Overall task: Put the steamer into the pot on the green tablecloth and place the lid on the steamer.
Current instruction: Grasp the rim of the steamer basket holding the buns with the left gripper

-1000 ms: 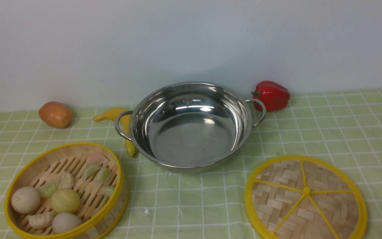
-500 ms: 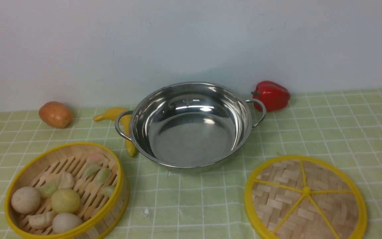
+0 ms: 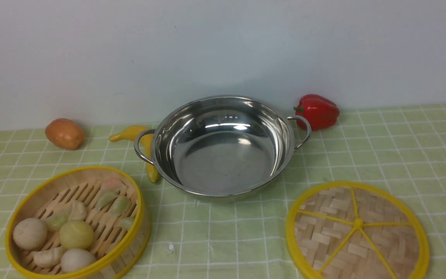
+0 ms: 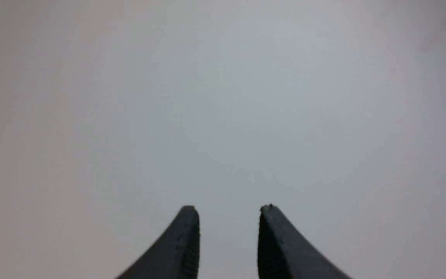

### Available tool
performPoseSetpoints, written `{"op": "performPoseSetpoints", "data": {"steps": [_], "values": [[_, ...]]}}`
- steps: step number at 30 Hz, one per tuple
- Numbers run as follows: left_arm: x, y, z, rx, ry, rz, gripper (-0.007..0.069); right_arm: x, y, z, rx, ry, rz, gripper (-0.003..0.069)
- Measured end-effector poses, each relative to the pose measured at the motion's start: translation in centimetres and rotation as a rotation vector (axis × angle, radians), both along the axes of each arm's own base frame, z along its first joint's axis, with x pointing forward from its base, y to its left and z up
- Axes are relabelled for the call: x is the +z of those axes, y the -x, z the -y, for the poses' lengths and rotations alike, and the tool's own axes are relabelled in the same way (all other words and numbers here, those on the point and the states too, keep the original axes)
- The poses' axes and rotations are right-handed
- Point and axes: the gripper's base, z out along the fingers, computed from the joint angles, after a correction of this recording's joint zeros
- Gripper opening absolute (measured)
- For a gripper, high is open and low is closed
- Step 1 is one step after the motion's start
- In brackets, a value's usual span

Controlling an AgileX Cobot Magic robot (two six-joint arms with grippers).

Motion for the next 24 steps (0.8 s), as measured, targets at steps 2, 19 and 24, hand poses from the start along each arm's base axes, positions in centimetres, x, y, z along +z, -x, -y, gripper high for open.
{"op": "performPoseSetpoints", "data": {"steps": [2, 19, 24], "values": [[2.1, -0.3, 0.3, 0.027, -0.087, -0.06, 0.0223, 3.1, 1.0, -0.4, -0.079, 0.189, 0.078, 0.024], [6.0, -16.9, -2.5, 0.049, -0.843, -1.594, 0.0232, 5.7, -7.7, -2.3, 0.266, 0.899, -1.042, 0.024], [5.2, -22.5, -3.2, -0.127, -1.164, -1.806, 0.0232, 4.8, -8.5, -3.9, 0.487, 1.022, -1.024, 0.024]]}}
